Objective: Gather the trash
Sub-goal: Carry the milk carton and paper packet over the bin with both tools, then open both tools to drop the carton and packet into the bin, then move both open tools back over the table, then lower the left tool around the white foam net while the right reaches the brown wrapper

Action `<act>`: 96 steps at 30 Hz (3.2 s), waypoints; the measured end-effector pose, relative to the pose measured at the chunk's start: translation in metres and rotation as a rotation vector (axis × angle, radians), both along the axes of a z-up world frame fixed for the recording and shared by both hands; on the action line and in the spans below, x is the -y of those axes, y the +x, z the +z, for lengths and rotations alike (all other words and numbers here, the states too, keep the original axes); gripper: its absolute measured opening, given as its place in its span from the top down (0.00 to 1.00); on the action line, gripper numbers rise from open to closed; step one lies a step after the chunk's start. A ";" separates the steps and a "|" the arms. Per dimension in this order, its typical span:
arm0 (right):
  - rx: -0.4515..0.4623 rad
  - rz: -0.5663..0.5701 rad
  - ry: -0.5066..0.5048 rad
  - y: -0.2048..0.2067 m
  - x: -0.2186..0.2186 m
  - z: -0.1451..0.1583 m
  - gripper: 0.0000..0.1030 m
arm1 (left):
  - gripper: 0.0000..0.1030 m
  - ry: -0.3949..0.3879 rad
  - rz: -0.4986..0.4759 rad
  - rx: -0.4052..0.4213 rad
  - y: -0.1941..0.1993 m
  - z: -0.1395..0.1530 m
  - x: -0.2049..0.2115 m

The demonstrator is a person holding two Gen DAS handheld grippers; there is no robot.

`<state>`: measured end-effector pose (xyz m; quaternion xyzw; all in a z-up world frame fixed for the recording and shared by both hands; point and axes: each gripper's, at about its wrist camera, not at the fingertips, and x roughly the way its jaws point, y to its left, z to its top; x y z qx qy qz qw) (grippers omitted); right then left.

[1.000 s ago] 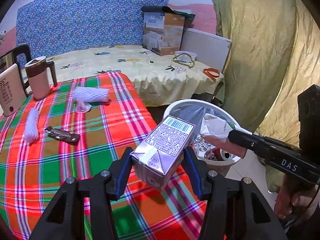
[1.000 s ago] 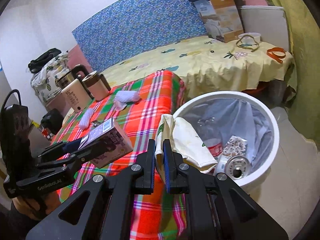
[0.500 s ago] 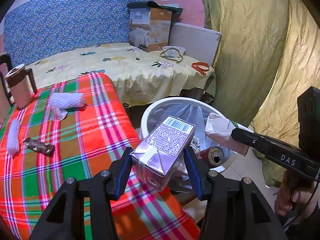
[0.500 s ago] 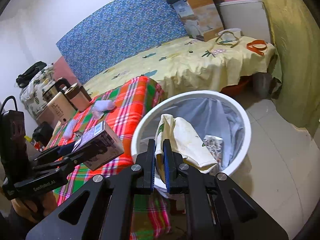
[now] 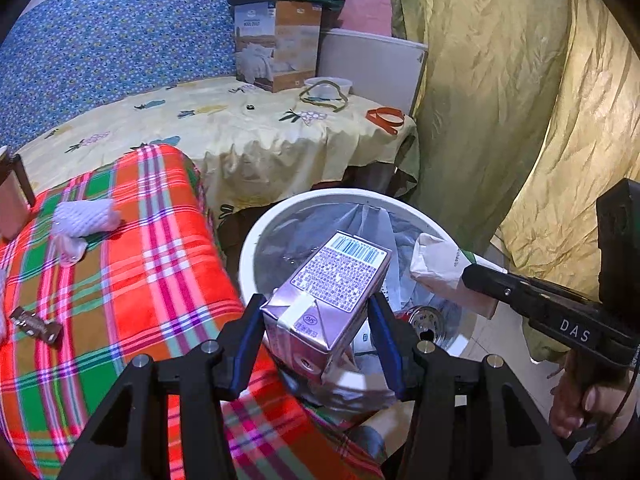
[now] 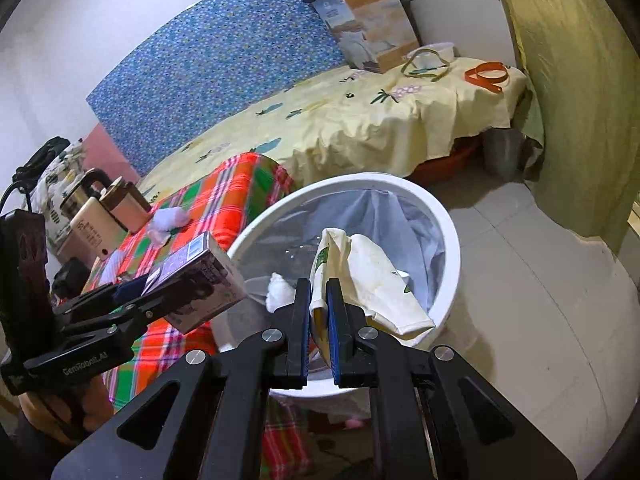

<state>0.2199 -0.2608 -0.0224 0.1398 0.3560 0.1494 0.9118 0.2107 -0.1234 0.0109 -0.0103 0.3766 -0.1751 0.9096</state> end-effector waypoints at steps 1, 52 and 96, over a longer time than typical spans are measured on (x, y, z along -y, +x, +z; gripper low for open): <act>-0.005 -0.001 -0.002 0.002 0.000 -0.001 0.90 | 0.48 -0.001 -0.004 -0.006 0.003 -0.002 0.002; 0.024 0.111 -0.059 -0.032 -0.045 0.016 0.66 | 0.41 -0.037 0.116 0.012 -0.055 0.002 -0.055; 0.061 0.508 -0.151 -0.020 -0.188 0.022 0.62 | 0.41 -0.033 0.484 0.025 -0.087 -0.007 -0.234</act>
